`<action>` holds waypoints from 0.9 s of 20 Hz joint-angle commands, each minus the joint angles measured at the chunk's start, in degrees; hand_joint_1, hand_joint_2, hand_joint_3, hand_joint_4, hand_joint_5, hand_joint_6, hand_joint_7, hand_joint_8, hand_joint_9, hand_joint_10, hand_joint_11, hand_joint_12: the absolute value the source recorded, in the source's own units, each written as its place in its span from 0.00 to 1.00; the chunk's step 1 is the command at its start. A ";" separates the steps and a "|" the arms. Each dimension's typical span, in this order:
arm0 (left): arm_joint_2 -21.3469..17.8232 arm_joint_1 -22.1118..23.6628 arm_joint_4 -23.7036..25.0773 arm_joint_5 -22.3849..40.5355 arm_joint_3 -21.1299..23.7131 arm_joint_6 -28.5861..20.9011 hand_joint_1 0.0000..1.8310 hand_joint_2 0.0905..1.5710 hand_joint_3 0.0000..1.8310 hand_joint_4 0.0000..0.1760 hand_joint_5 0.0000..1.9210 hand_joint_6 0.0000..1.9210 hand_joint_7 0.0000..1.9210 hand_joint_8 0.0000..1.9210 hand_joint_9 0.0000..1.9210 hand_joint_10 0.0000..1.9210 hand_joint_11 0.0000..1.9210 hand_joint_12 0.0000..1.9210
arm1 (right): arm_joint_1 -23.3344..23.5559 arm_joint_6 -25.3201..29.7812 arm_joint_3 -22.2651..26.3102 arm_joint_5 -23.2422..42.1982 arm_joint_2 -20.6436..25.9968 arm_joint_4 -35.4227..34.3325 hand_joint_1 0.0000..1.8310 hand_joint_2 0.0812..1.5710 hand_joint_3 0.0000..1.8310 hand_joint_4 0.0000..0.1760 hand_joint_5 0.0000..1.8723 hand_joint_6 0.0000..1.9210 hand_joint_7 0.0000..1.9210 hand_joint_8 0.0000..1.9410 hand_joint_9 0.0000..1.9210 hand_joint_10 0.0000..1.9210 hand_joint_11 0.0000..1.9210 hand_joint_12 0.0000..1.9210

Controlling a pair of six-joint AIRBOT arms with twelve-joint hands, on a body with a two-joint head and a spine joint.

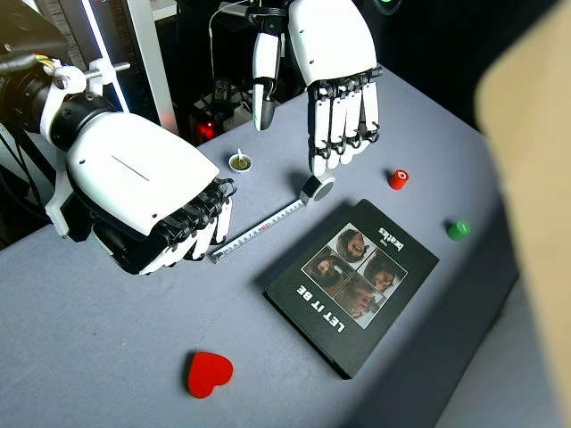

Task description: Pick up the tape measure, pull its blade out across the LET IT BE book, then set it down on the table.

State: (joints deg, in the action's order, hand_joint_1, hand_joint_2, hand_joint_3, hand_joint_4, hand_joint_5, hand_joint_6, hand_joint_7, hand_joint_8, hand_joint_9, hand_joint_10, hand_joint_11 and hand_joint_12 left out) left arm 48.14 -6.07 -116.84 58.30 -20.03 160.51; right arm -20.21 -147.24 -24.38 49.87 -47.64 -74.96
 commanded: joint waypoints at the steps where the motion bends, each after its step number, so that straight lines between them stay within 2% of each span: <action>1: 0.24 0.92 4.07 -0.85 0.16 0.23 0.03 0.68 0.06 0.48 0.14 0.04 0.12 0.02 0.10 0.04 0.01 0.28 | 0.39 -0.06 0.40 2.64 0.17 4.55 0.00 0.65 0.07 0.83 0.04 0.03 0.06 0.03 0.03 0.03 0.00 0.27; 3: 0.24 1.03 3.93 -0.85 0.21 0.45 0.02 0.72 0.01 0.48 0.15 0.00 0.13 0.00 0.11 0.01 0.00 0.32 | 0.39 -0.05 0.47 2.62 0.18 4.55 0.00 0.70 0.00 0.83 0.05 0.00 0.06 0.00 0.04 0.00 0.00 0.24; 9: 0.09 1.40 1.54 -0.37 -0.05 2.08 0.02 0.72 0.00 0.48 0.15 0.00 0.12 0.00 0.11 0.00 0.00 0.31 | 0.21 -0.05 0.47 2.53 0.19 4.90 0.00 0.70 0.00 0.83 0.05 0.00 0.07 0.00 0.06 0.00 0.00 0.30; 11: -1.28 1.43 -1.74 -3.60 -0.41 3.74 0.02 0.73 0.00 0.49 0.15 0.00 0.13 0.00 0.13 0.00 0.00 0.34 | 0.16 -0.05 0.47 2.43 0.19 5.08 0.00 0.70 0.00 0.82 0.06 0.00 0.07 0.00 0.06 0.00 0.00 0.29; 13: -2.83 1.44 -2.14 -5.72 -0.62 3.74 0.02 0.73 0.00 0.49 0.14 0.00 0.13 0.00 0.13 0.00 0.00 0.35 | 0.21 -0.02 0.47 2.08 0.27 5.10 0.00 0.71 0.00 0.82 0.06 0.00 0.07 0.00 0.06 0.00 0.00 0.28; 16: -5.06 1.57 -1.43 -9.46 -2.61 4.61 0.16 0.65 0.00 0.47 0.15 0.00 0.14 0.00 0.13 0.00 0.00 0.34 | 0.53 2.34 0.45 0.93 0.82 5.11 0.00 0.71 0.00 0.83 0.07 0.00 0.08 0.00 0.07 0.00 0.00 0.28; 18: -5.91 0.76 -1.50 -13.59 -5.01 5.90 0.28 0.59 0.00 0.33 0.15 0.00 0.14 0.00 0.13 0.00 0.00 0.32 | 0.51 2.71 0.45 0.89 0.82 5.50 0.00 0.71 0.00 0.82 0.07 0.00 0.09 0.00 0.07 0.00 0.00 0.30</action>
State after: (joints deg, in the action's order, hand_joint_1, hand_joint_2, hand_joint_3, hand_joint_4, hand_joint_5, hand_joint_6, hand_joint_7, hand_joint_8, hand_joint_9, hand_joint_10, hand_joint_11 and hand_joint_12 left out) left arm 42.28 -5.80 -121.58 48.10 -25.50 166.56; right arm -20.43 -144.92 -24.27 48.31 -47.11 -73.97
